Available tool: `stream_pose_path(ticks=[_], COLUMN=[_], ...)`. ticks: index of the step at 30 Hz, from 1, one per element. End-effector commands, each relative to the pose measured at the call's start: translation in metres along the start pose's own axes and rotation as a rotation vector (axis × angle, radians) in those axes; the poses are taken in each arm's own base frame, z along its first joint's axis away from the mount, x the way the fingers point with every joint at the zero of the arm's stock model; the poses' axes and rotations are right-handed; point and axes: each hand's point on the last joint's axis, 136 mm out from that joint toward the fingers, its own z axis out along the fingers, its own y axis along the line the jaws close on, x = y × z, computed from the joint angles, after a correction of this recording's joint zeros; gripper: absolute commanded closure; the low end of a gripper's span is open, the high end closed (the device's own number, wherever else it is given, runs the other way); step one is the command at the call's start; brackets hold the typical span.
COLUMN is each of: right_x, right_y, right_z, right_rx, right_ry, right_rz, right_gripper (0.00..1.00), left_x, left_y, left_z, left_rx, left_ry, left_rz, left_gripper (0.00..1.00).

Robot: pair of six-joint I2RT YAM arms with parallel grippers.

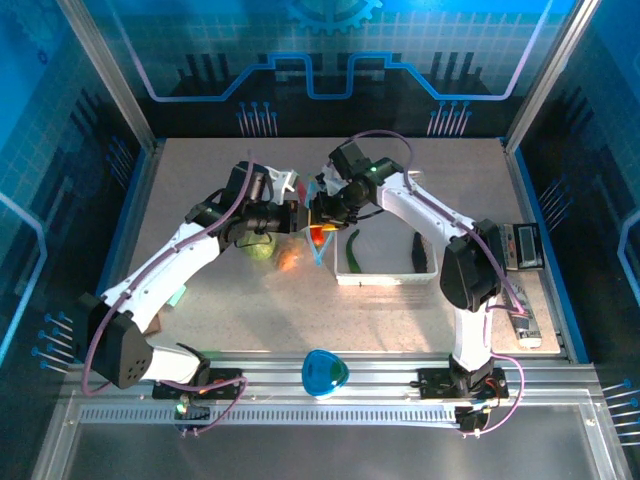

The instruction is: Place the food in the zip-top bag and seal the zipper

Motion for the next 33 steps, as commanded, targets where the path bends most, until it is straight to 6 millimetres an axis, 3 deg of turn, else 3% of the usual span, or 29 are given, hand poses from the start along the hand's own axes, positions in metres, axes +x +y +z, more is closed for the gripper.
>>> stream_pose_path(ticks=[1,7,12,15,18,21,25,30,33], right_x=[-0.001,0.003,0.002,0.001,-0.003,-0.006,-0.003,0.016,0.031], right_y=[0.01,0.01,0.02,0.026,0.018,-0.011,-0.069,-0.138,-0.166], right_z=[-0.007,-0.022,-0.037,-0.055,-0.079,-0.099,-0.115,-0.124,-0.122], right_rx=[0.006,0.039,0.021,0.025,0.098,0.214,0.439,0.698,0.785], right_ry=[-0.021,-0.051,-0.093,-0.143,-0.221,-0.286,-0.314,-0.26,-0.192], right_rz=[-0.047,-0.088,-0.124,-0.164,-0.186,-0.169,-0.119,-0.055,-0.011], right_gripper=[0.54,0.43,0.42,0.42,0.41,0.4,0.4,0.39,0.39], left_x=[-0.011,-0.011,-0.008,-0.007,-0.007,-0.008,-0.007,0.0,0.004], left_y=[-0.016,0.003,0.007,0.009,0.01,0.011,0.011,0.023,0.028], left_z=[-0.017,-0.018,-0.017,-0.017,-0.018,-0.017,-0.017,-0.017,-0.017], left_rx=[0.056,0.023,0.017,0.013,0.01,0.011,0.014,-0.049,-0.076], left_ry=[-0.027,-0.03,-0.025,-0.022,-0.021,-0.024,-0.032,-0.01,0.005], left_rz=[0.028,-0.003,-0.01,-0.012,-0.012,-0.011,0.001,0.019,0.022], left_gripper=[0.88,0.88,0.88,0.88,0.88,0.86,0.84,0.84,0.84])
